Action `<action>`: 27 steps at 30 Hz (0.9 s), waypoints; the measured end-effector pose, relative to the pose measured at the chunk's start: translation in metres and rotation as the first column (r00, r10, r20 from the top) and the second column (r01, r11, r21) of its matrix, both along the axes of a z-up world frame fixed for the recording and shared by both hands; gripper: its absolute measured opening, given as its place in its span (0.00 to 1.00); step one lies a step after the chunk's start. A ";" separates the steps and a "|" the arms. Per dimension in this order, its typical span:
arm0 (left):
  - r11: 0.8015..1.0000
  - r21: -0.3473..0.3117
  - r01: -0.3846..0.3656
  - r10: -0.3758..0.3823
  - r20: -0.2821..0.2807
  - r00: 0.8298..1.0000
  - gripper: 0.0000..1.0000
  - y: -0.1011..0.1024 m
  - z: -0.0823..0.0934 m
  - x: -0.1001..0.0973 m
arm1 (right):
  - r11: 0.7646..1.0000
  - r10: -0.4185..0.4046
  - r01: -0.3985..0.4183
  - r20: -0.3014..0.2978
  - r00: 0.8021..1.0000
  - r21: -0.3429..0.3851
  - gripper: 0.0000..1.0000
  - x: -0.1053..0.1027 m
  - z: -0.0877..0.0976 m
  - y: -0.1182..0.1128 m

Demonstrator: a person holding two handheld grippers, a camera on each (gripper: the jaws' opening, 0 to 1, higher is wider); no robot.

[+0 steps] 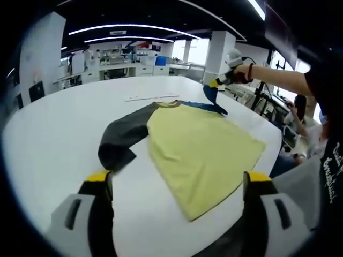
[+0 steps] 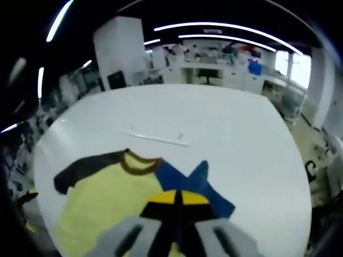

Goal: Fold the garment on the visible template until the final outline fits inside the template.

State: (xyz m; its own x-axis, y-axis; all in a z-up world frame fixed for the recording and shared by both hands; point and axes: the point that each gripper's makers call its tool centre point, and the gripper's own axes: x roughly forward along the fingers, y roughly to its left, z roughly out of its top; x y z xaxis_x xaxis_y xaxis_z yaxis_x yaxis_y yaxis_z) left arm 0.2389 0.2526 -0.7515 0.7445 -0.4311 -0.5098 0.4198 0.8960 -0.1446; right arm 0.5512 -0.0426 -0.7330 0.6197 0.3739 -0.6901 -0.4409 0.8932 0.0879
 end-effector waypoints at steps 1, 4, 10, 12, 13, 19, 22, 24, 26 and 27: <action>1.000 0.000 0.000 0.000 -0.001 1.000 0.99 0.000 0.000 0.000 | 1.000 0.003 -0.003 -0.001 1.000 0.000 0.00 0.002 0.000 0.002; 1.000 -0.007 0.002 -0.002 -0.004 1.000 0.99 -0.001 -0.002 0.000 | 1.000 0.019 -0.019 0.003 1.000 0.003 0.00 0.002 0.001 0.010; 0.999 -0.033 -0.002 0.002 0.001 1.000 0.99 -0.005 -0.001 0.001 | 0.998 0.057 -0.057 0.009 0.998 0.018 0.00 0.004 0.004 0.029; 0.999 -0.051 -0.001 0.002 0.006 1.000 0.99 -0.007 0.001 0.002 | 0.997 0.071 -0.071 0.009 0.997 0.017 0.00 0.003 0.004 0.035; 0.998 -0.057 0.000 0.001 0.015 1.000 0.99 -0.007 0.003 0.003 | 0.997 0.075 -0.076 0.010 0.997 0.016 0.00 0.002 0.005 0.037; 0.999 -0.053 0.009 -0.008 0.023 1.000 0.99 -0.007 0.005 0.003 | 0.994 0.101 -0.101 0.012 0.995 0.032 0.00 -0.002 0.006 0.054; 0.999 -0.052 0.009 -0.008 0.019 1.000 0.99 -0.007 0.003 0.003 | 0.992 0.116 -0.116 0.019 0.993 0.041 0.00 -0.005 0.008 0.063; 0.998 -0.054 0.008 -0.007 0.016 1.000 0.99 -0.007 0.003 0.002 | 0.991 0.125 -0.126 0.025 0.992 0.045 0.00 -0.004 0.010 0.068; 0.998 -0.055 0.007 -0.006 0.016 1.000 0.99 -0.007 0.003 0.001 | 0.990 0.129 -0.131 0.031 0.991 0.054 0.00 -0.005 0.010 0.072; 0.999 -0.054 0.005 -0.004 0.017 1.000 0.99 -0.007 0.003 0.001 | 0.989 0.132 -0.133 0.032 0.991 0.063 0.00 -0.009 0.011 0.075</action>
State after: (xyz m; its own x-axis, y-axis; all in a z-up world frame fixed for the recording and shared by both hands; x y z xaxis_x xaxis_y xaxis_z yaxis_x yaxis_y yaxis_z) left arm 0.2399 0.2459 -0.7481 0.7507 -0.4614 -0.4729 0.4270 0.8850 -0.1856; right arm 0.5425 0.0328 -0.7215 0.5802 0.4976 -0.6448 -0.5581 0.8195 0.1302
